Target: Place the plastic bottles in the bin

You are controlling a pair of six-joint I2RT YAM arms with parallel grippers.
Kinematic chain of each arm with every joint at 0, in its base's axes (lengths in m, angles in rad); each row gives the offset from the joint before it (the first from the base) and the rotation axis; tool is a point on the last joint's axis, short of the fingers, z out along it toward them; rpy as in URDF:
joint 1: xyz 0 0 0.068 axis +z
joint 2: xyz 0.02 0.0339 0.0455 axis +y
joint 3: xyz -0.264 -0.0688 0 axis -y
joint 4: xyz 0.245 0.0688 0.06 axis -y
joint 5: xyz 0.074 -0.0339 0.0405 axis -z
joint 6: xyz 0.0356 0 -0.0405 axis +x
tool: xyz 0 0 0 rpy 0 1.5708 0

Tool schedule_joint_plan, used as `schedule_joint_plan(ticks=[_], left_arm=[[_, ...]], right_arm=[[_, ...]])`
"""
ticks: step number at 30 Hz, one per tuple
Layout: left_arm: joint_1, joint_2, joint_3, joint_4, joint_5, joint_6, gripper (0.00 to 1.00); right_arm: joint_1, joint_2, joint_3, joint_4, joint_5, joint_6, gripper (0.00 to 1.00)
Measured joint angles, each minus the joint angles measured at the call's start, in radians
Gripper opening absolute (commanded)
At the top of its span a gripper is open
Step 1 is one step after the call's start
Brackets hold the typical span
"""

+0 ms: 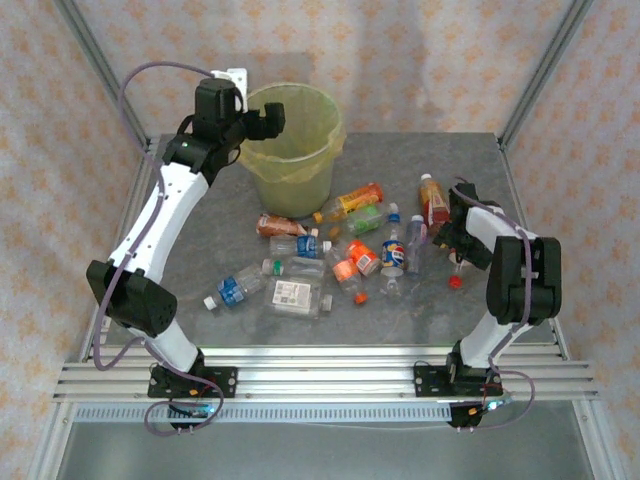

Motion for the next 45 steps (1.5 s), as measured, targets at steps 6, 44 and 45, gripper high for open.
schedule_joint_plan(ticks=[6, 44, 45], left_arm=[[0.000, -0.042, -0.050, 0.021, -0.014, -0.011, 1.00], [-0.005, -0.152, -0.113, 0.097, 0.067, -0.195, 1.00], [-0.011, -0.151, -0.112, 0.097, 0.078, -0.203, 1.00]], right_arm=[[0.000, 0.048, 0.000, 0.032, -0.023, -0.001, 0.84], [0.021, -0.679, -0.148, 0.241, -0.296, -0.063, 0.29], [0.031, -0.687, -0.153, 0.264, -0.318, -0.064, 0.29]])
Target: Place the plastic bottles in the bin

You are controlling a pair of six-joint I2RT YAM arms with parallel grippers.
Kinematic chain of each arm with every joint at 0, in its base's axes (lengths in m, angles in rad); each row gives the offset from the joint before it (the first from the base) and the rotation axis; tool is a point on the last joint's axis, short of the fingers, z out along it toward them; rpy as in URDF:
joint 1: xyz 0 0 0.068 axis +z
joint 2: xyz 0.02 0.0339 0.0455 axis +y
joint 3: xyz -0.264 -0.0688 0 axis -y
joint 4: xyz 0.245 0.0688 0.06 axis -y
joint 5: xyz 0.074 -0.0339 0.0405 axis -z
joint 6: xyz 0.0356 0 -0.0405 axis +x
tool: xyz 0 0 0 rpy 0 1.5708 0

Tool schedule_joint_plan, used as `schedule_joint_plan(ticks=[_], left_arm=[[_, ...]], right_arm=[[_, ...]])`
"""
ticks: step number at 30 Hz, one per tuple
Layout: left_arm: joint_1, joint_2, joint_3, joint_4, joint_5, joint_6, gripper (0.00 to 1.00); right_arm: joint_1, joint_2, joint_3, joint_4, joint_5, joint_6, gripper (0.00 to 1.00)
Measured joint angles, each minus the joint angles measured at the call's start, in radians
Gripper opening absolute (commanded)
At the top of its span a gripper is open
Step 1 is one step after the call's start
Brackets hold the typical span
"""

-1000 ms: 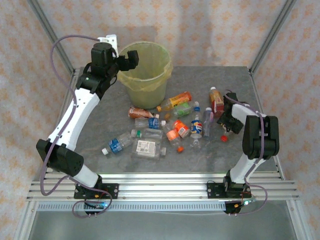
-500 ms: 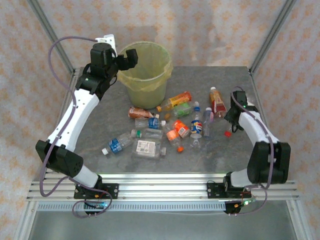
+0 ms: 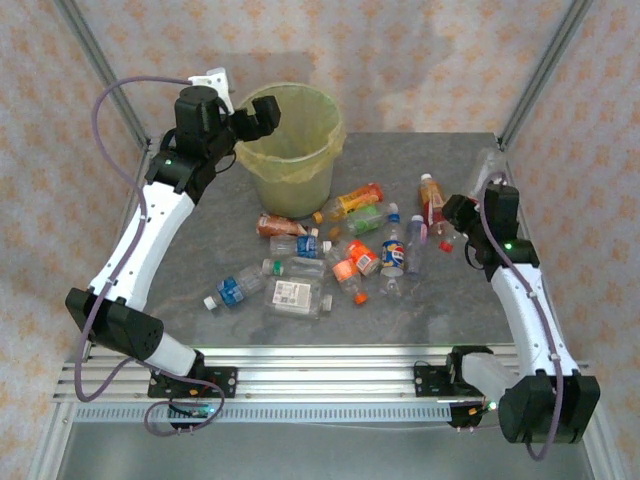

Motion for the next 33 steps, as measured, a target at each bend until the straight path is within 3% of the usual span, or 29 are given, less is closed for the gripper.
schedule_joint_plan(ticks=[9, 17, 27, 33], left_arm=[[-0.173, 0.114, 0.130, -0.010, 0.117, -0.017, 1.00], [-0.304, 0.268, 0.315, -0.071, 0.192, -0.006, 1.00], [-0.363, 0.462, 0.599, -0.215, 0.256, 0.058, 1.00], [-0.364, 0.548, 0.681, -0.301, 0.253, 0.073, 1.00]], right_arm=[[0.116, -0.011, -0.085, 0.280, -0.176, 0.027, 0.30], [0.218, 0.061, -0.090, 0.457, -0.219, 0.054, 0.30], [0.355, 0.164, -0.032, 0.500, -0.230, 0.042, 0.30], [0.413, 0.165, -0.011, 0.510, -0.231, 0.016, 0.30]])
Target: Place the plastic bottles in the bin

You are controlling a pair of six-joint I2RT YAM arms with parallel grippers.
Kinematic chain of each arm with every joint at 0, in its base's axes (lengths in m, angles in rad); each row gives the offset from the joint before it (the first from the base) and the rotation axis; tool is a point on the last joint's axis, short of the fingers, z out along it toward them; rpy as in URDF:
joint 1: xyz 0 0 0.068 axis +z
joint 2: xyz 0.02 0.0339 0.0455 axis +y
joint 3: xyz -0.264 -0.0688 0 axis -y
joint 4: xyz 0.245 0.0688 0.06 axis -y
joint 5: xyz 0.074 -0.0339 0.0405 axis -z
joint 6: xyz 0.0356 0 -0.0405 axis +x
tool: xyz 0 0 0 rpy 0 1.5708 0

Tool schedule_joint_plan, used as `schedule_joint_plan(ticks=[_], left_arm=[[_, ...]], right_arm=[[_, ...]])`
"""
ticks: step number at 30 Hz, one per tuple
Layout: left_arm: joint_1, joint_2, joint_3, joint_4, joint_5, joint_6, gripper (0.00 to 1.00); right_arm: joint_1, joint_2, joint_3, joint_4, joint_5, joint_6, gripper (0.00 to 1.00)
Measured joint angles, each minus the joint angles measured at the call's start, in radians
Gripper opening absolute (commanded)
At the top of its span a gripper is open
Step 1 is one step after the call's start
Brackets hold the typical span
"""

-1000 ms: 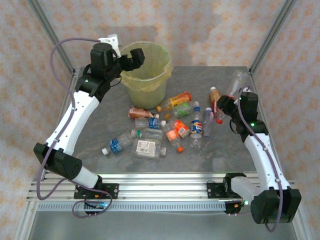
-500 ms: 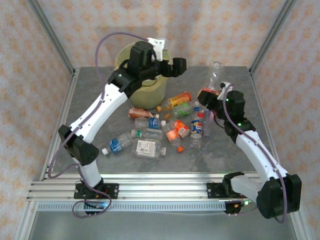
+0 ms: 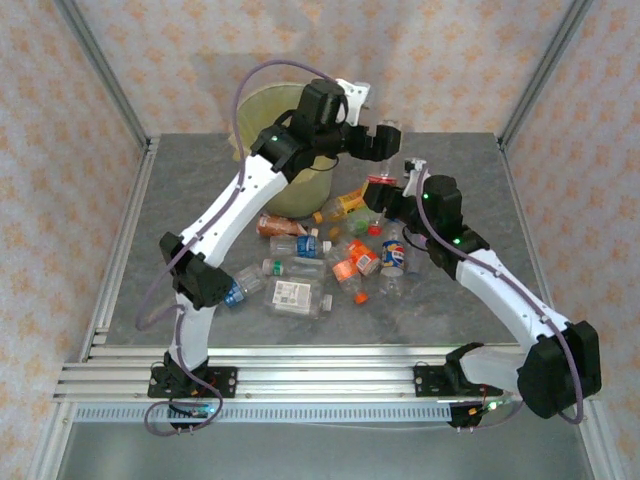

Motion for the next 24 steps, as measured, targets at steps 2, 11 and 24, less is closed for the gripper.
schedule_joint_plan(ticks=[2, 11, 24], left_arm=[[0.000, 0.018, 0.008, -0.016, 0.000, 0.000, 1.00], [0.000, 0.034, 0.014, -0.053, 0.000, -0.011, 0.85], [0.000, 0.034, 0.021, -0.055, 0.011, -0.036, 0.56]], right_arm=[[0.011, 0.000, 0.001, 0.003, 0.000, -0.007, 0.30], [0.021, 0.025, 0.008, 0.004, -0.007, -0.019, 0.30], [0.041, 0.027, 0.034, 0.011, -0.014, -0.024, 0.33]])
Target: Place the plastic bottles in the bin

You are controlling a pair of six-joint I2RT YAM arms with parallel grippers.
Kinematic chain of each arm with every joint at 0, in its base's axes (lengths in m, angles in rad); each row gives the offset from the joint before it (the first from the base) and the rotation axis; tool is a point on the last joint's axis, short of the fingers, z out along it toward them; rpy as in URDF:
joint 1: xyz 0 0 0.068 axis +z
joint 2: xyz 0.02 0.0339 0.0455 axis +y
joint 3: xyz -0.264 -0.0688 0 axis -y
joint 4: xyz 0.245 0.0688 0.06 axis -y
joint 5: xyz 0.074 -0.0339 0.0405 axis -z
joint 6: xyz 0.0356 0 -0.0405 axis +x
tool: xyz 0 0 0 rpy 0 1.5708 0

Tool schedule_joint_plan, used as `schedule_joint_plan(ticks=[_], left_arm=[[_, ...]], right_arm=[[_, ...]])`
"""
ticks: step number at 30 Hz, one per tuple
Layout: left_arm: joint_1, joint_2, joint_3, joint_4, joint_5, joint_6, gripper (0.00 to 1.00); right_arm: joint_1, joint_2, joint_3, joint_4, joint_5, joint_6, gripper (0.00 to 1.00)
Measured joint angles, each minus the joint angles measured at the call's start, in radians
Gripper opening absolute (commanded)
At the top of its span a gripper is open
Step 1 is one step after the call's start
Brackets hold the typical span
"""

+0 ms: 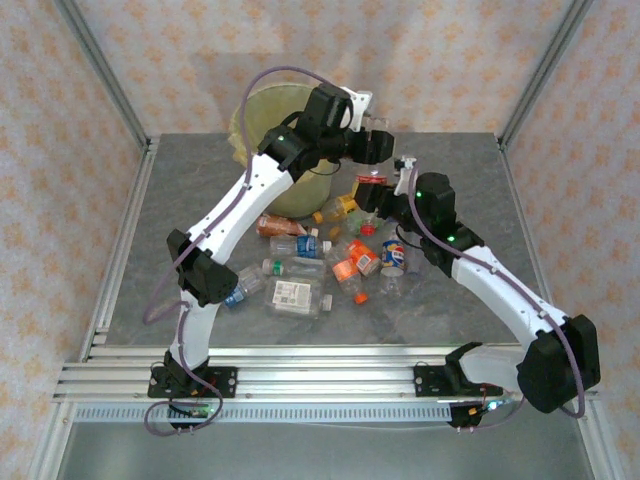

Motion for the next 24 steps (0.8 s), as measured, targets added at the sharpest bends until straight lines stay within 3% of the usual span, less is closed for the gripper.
schedule_joint_plan(ticks=[4, 8, 14, 24], left_arm=[[0.000, 0.000, 0.001, 0.000, 0.004, -0.001, 0.49], [0.000, 0.000, 0.001, 0.003, 0.005, -0.003, 0.43], [0.002, 0.000, 0.001, 0.003, -0.008, -0.008, 0.39], [0.125, -0.058, 0.000, 0.045, -0.072, -0.009, 0.37]], right_arm=[[0.000, 0.002, 0.002, -0.003, 0.003, -0.005, 0.39], [0.001, 0.002, 0.018, -0.033, 0.017, -0.013, 0.56], [0.006, -0.034, 0.029, -0.110, 0.063, -0.039, 0.98], [0.004, -0.210, 0.037, -0.320, 0.213, -0.058, 0.99]])
